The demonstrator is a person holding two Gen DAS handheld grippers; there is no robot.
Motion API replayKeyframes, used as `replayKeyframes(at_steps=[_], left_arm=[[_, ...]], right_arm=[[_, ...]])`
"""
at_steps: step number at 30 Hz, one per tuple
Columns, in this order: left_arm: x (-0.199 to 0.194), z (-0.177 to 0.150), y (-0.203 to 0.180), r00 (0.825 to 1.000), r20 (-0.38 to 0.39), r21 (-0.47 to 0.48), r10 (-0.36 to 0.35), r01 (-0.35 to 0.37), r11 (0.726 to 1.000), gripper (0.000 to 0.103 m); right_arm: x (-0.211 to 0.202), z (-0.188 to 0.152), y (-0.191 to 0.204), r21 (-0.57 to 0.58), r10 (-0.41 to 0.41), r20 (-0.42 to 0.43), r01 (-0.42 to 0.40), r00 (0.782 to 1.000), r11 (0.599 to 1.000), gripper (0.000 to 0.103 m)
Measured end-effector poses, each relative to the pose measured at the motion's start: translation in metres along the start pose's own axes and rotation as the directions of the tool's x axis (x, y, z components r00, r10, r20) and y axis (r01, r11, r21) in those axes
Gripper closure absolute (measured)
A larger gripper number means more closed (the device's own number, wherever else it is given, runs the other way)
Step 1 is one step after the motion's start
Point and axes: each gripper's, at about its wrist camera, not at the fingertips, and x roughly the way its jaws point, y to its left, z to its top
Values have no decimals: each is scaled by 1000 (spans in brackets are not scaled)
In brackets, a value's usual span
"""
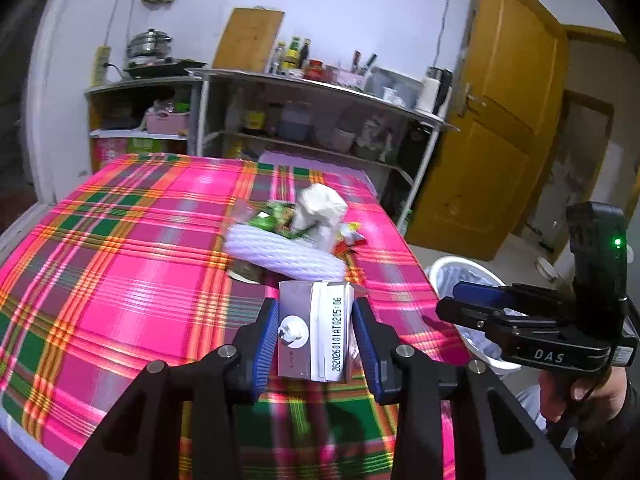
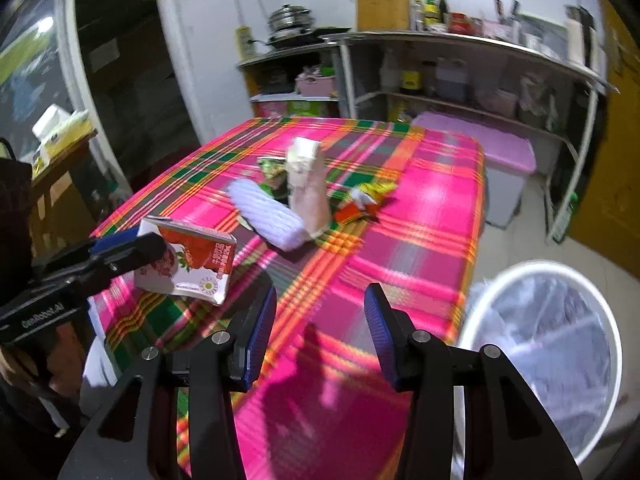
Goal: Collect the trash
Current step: 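Grasp the white-and-pink milk carton with the left gripper while the right reaches the foam sleeve, then grasp the white foam net sleeve with the right gripper and lift it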
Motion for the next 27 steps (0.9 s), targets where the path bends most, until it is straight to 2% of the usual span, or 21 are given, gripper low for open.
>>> replayKeyframes(at_steps=[12, 18, 22, 27], left_arm=[[-17, 5, 48, 996, 42, -77, 76, -73, 994, 65], [-16, 6, 60, 996, 40, -96, 85, -81, 992, 65], [-16, 4, 62, 996, 36, -98, 81, -77, 992, 65], [-15, 4, 59, 997, 34, -97, 75, -71, 993, 65]], right_arm=[[67, 37, 32, -174, -14, -61, 3, 998, 985, 56], [95, 42, 38, -232, -36, -116, 8, 993, 973, 57], [99, 38, 39, -231, -29, -137, -3, 990, 973, 75], [85, 31, 36, -189, -14, -128, -10, 992, 982, 81]])
